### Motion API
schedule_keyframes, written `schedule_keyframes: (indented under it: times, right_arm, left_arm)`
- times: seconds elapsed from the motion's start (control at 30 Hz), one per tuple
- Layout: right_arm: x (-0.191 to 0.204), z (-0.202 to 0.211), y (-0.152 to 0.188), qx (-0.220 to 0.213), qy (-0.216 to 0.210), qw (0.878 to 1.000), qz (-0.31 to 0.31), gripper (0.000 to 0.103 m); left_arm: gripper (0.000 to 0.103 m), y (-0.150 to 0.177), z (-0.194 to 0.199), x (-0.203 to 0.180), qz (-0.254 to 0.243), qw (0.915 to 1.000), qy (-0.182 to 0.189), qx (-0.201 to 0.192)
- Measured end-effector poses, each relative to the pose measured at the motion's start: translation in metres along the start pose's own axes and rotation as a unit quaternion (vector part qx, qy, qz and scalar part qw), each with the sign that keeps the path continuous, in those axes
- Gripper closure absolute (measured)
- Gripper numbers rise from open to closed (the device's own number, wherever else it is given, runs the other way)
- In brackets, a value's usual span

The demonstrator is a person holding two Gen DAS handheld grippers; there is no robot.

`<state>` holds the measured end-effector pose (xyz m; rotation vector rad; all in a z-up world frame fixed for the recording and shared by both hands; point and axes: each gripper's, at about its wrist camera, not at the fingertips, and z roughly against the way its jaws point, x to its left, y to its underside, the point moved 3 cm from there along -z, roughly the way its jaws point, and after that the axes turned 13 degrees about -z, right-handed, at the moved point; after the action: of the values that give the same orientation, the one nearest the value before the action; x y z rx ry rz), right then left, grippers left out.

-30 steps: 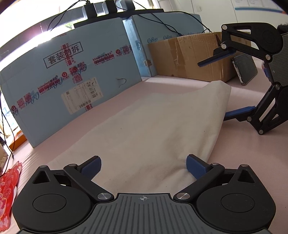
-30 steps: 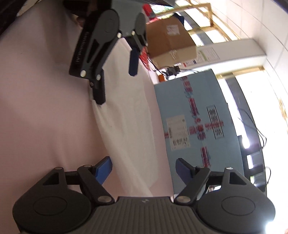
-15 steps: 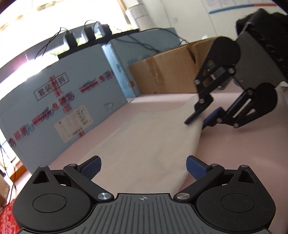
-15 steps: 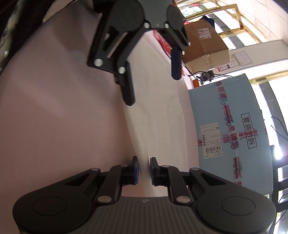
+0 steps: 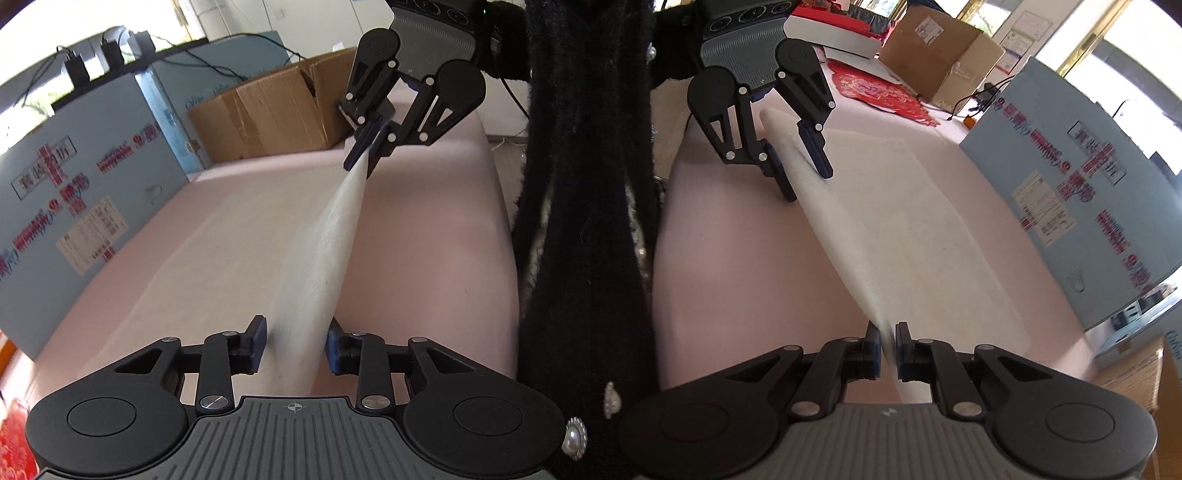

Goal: Fold shopping bag
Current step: 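Hold both bag ends and fold the edge over lengthwise with both grippers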

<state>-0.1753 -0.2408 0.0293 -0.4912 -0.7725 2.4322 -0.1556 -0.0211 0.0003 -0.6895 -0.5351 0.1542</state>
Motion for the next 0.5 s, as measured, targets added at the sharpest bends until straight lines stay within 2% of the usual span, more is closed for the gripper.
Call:
schedule_keyframes:
  times: [0.13,0.2,0.3,0.43,0.5]
  right_arm:
    - [-0.009,-0.010,0.011,0.027,-0.048,0.997,-0.045,0.094]
    - [-0.026,-0.012,0.015,0.026,-0.081,0.991,-0.102,0.093]
    - [-0.056,-0.014,0.022,0.028,-0.119,0.973,-0.196,0.090]
    - [-0.084,-0.011,0.034,0.013,-0.145,0.941,-0.307,0.086]
    - [-0.088,-0.010,0.038,0.007,-0.145,0.931,-0.336,0.084]
  left_arm:
    - [0.076,0.024,0.007,0.020,0.086,0.9946,0.055,-0.020]
    - [0.076,0.036,0.006,0.031,0.131,0.9875,0.078,-0.038]
    - [0.074,0.051,0.004,0.046,0.202,0.9741,0.084,-0.058]
    - [0.074,0.060,0.003,0.056,0.292,0.9509,0.081,-0.063]
    - [0.074,0.061,0.003,0.058,0.317,0.9434,0.076,-0.061]
